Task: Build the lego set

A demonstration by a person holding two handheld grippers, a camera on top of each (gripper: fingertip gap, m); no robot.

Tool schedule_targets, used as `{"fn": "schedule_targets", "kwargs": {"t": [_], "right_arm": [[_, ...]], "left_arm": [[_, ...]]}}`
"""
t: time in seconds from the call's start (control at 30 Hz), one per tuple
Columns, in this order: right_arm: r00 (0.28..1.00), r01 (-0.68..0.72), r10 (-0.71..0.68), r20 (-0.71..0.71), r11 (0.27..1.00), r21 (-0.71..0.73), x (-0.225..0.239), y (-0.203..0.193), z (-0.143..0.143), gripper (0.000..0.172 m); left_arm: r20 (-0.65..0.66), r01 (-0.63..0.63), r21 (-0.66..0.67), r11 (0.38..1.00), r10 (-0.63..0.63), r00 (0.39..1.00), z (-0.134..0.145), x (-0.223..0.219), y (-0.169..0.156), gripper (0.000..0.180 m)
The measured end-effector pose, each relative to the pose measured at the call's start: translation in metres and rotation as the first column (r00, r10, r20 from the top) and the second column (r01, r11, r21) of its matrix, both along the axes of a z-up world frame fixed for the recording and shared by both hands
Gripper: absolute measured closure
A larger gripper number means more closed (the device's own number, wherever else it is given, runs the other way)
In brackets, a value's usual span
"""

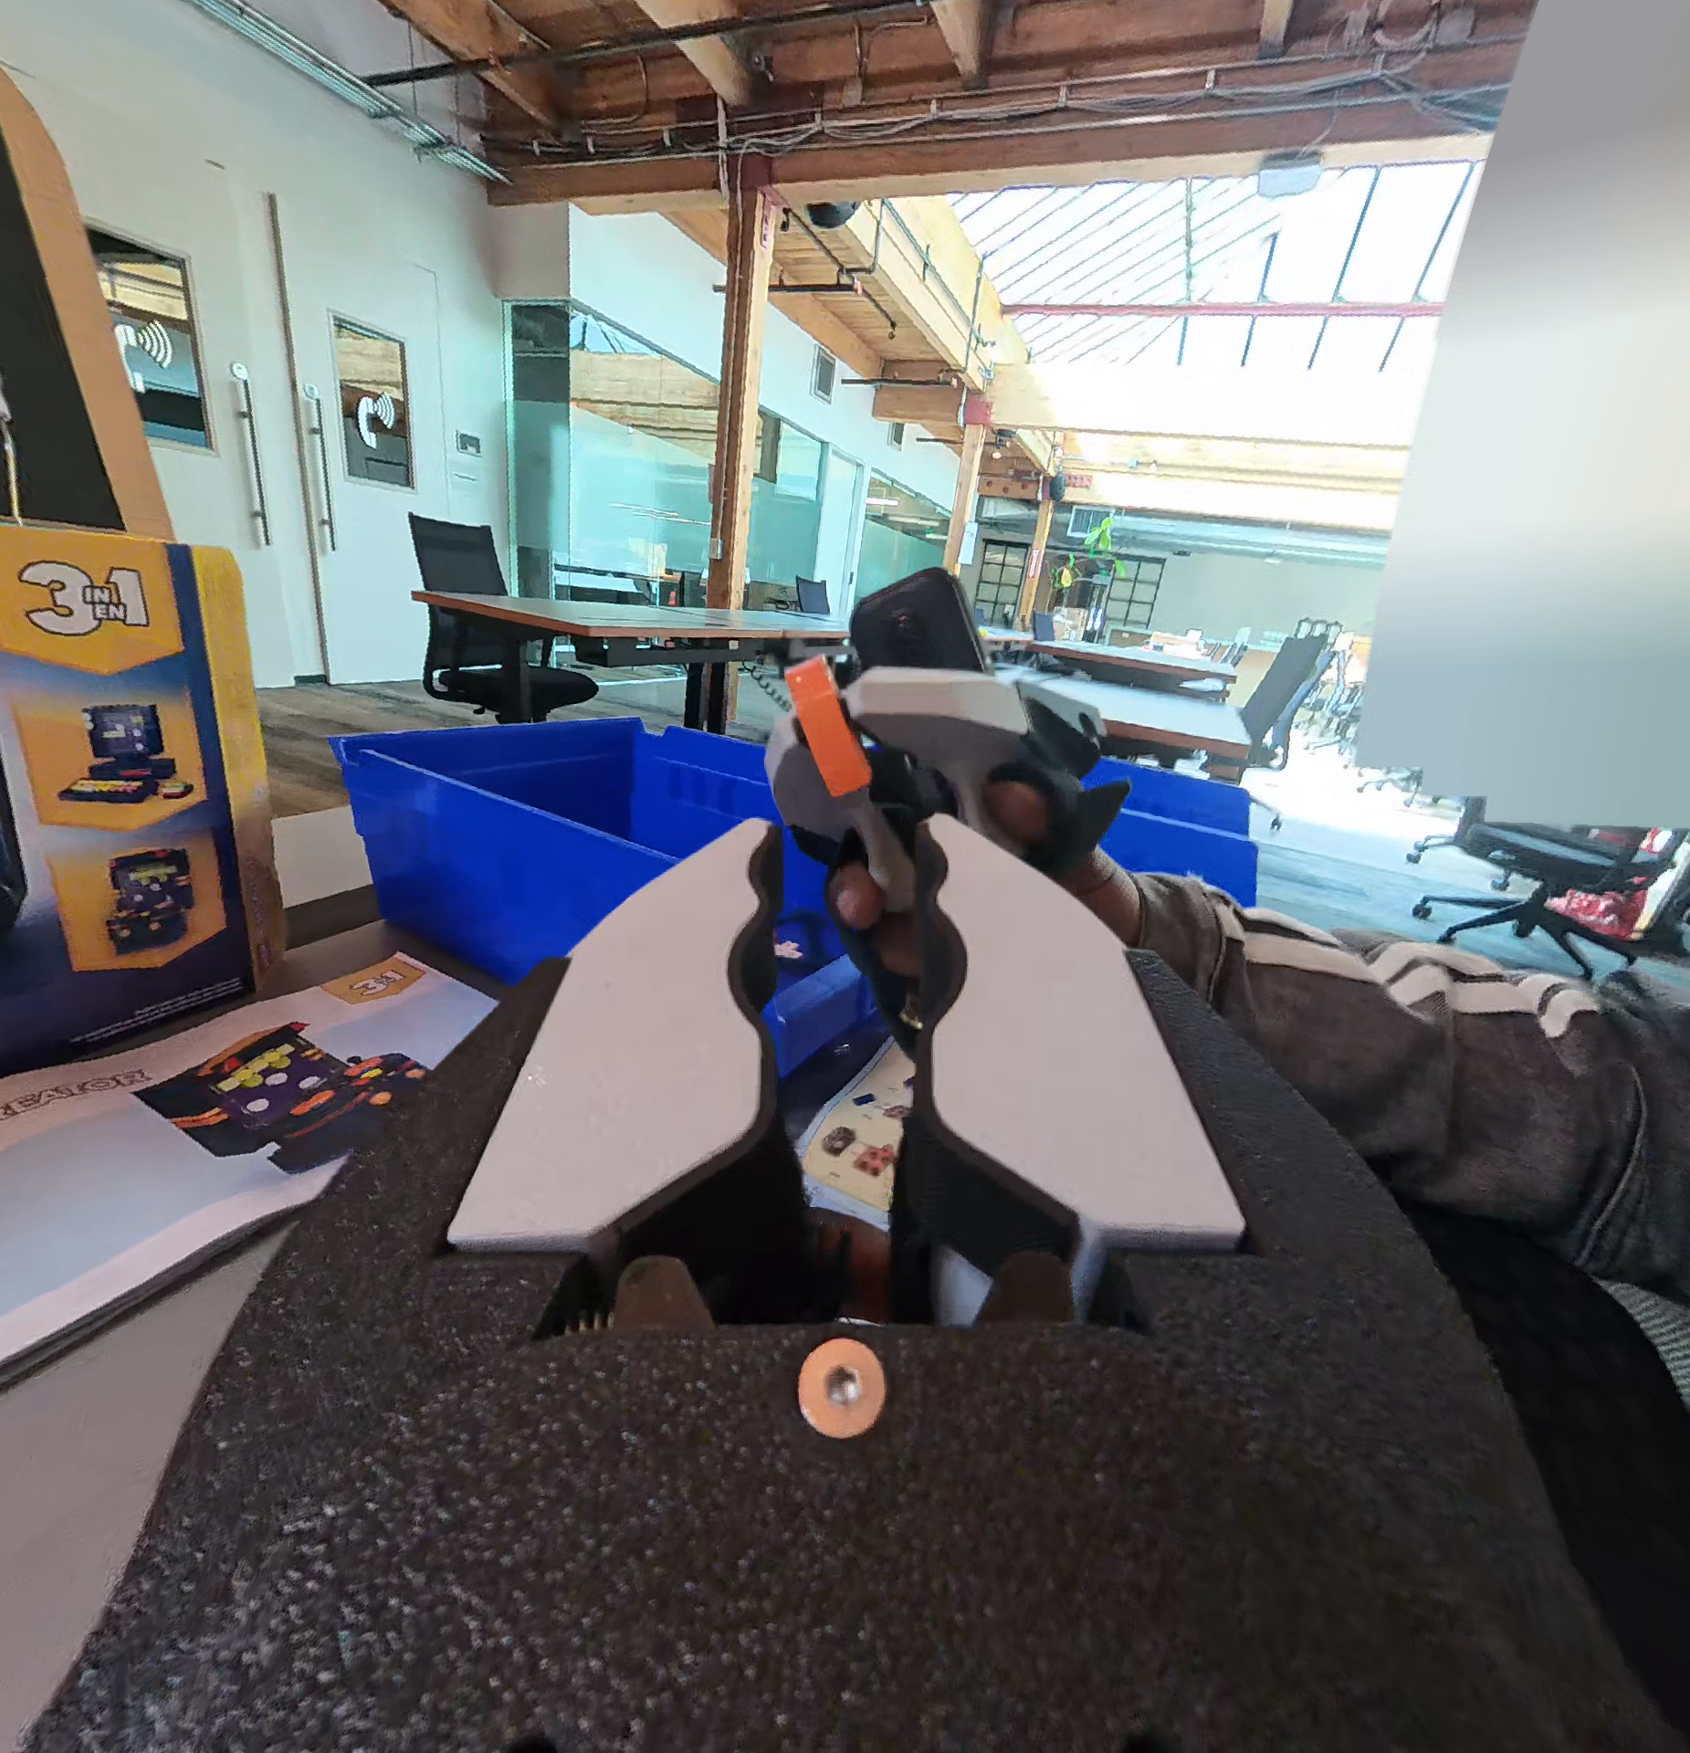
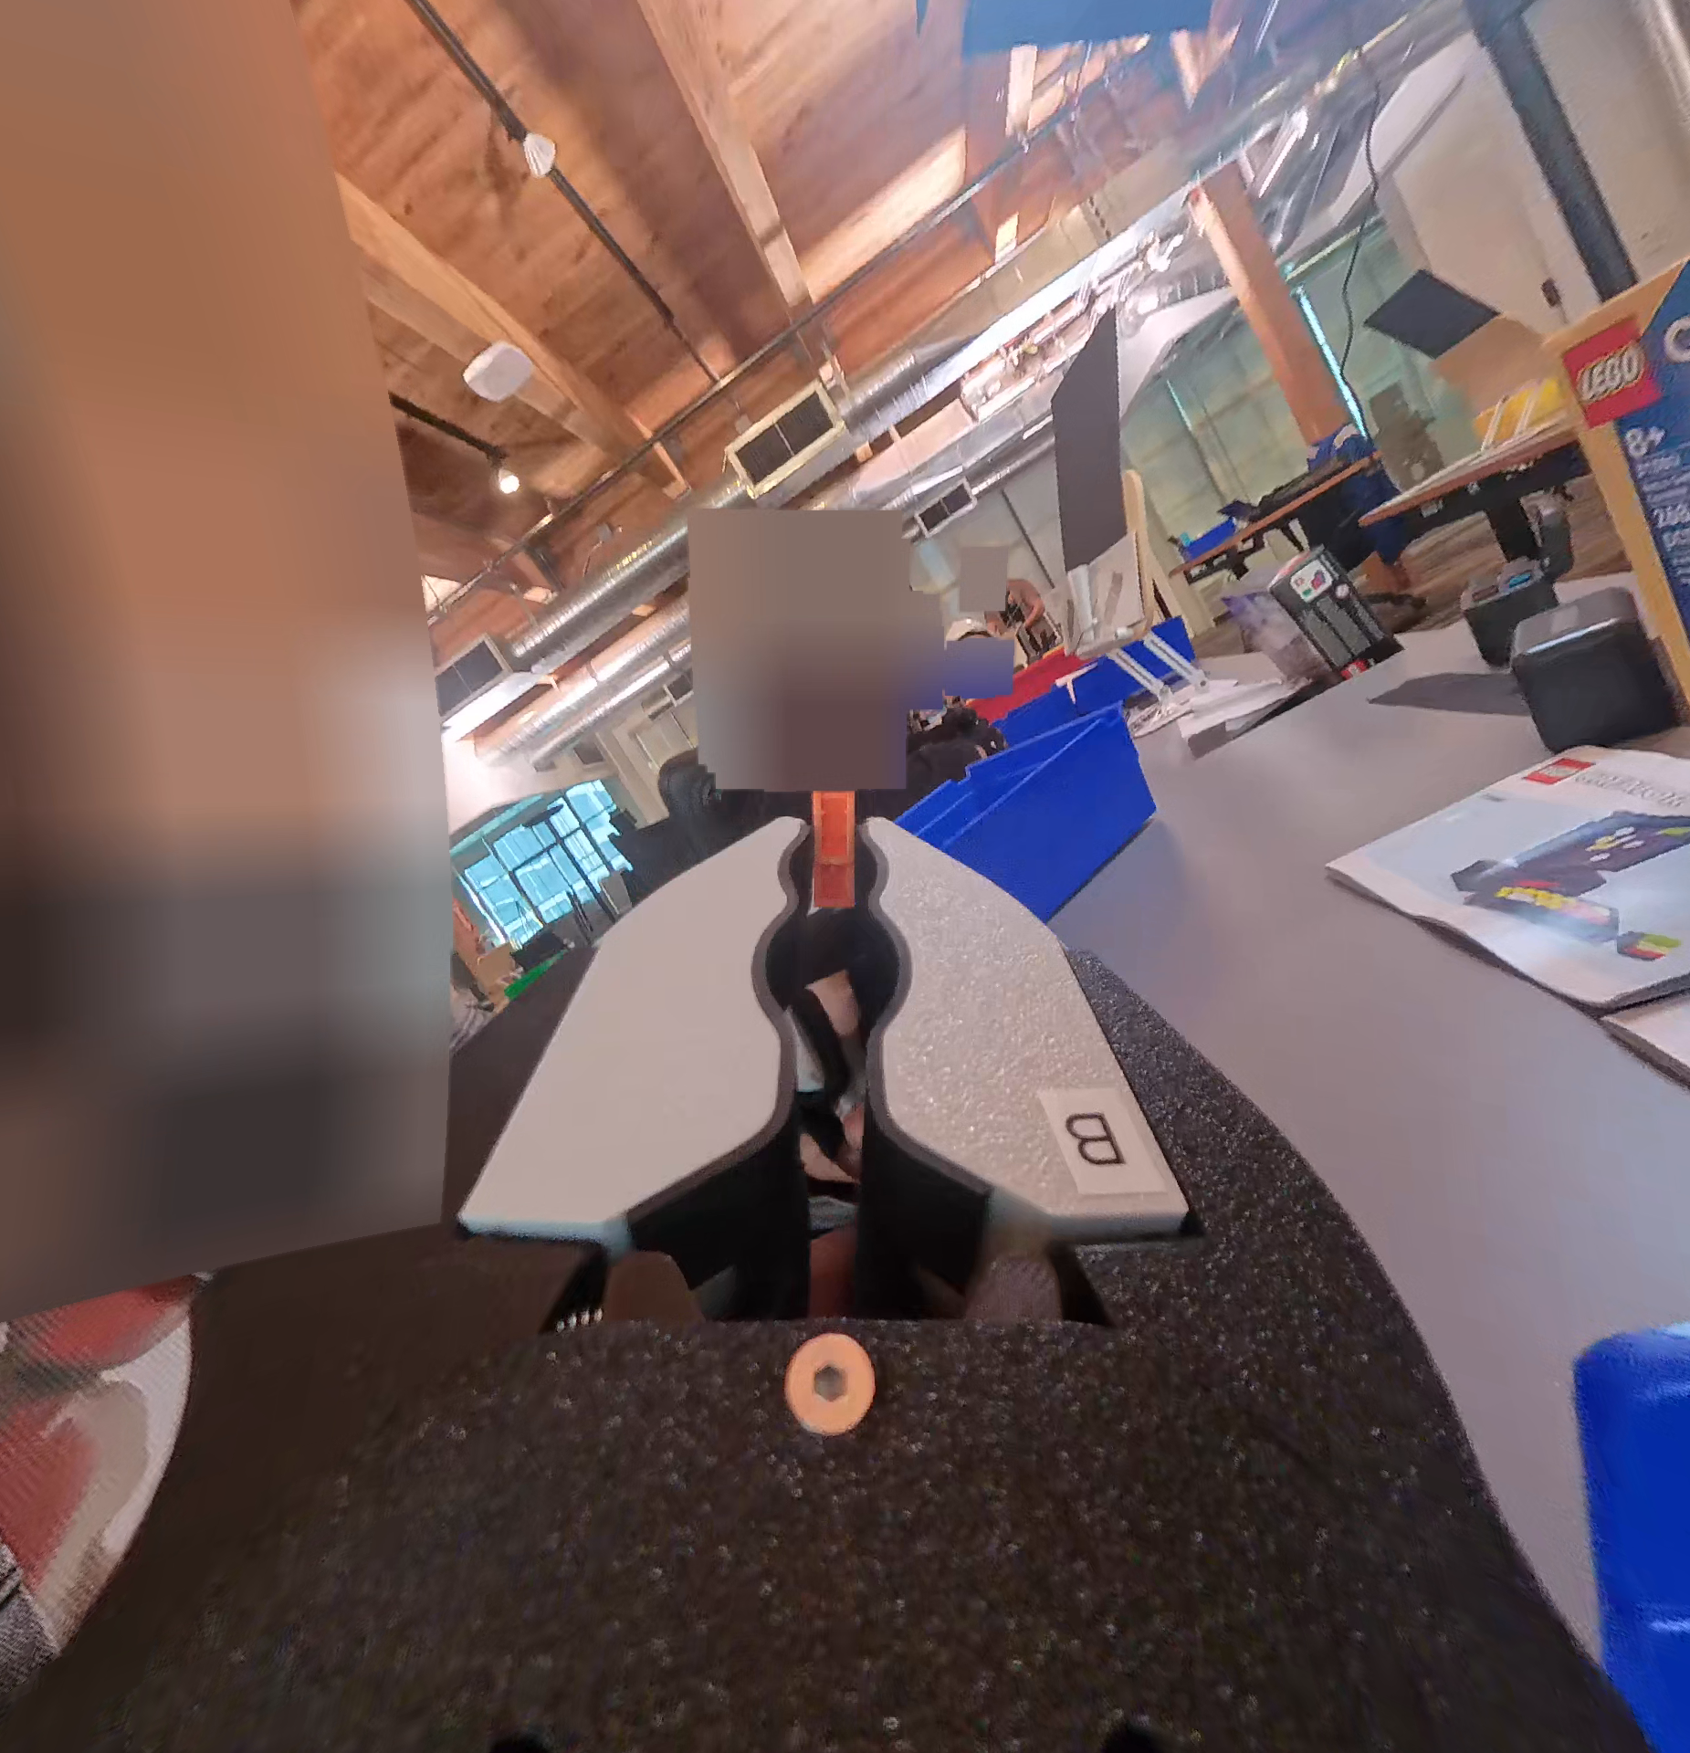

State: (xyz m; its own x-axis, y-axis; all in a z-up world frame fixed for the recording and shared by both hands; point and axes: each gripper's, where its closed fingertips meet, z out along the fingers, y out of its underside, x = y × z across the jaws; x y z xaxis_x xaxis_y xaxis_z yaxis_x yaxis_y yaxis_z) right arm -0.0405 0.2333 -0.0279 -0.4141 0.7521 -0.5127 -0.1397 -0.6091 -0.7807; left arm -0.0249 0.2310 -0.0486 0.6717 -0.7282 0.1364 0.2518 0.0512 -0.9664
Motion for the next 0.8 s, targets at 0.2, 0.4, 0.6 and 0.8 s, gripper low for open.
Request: {"fn": "schedule_targets", "kwargs": {"t": [0.2, 0.4, 0.6, 0.8], "right_arm": [[0.999, -0.013, 0.011, 0.042, 0.999, 0.050, -0.006, -0.008, -0.007, 0.165], [0.970, -0.014, -0.046, 0.239, 0.970, 0.243, 0.000, -0.003, -0.024, 0.157], [0.868, 0.259, -0.445, 0.223, 0.786, 0.561, 0.050, 0.054, -0.007, 0.141], [0.837, 0.325, -0.511, 0.197, 0.754, 0.571, 0.067, 0.068, 0.000, 0.142]], "left_arm": [[0.198, 0.176, -0.114, 0.978, -0.151, 0.969, 0.005, -0.002, -0.004, 0.173], [-0.079, 0.134, -0.252, 0.958, -0.158, 0.984, -0.022, -0.005, -0.001, 0.173], [-0.822, -0.285, -0.386, 0.877, -0.187, 0.539, -0.125, -0.047, -0.007, 0.173], [-0.794, -0.282, -0.521, 0.805, -0.335, 0.508, -0.148, -0.041, -0.024, 0.173]]}}
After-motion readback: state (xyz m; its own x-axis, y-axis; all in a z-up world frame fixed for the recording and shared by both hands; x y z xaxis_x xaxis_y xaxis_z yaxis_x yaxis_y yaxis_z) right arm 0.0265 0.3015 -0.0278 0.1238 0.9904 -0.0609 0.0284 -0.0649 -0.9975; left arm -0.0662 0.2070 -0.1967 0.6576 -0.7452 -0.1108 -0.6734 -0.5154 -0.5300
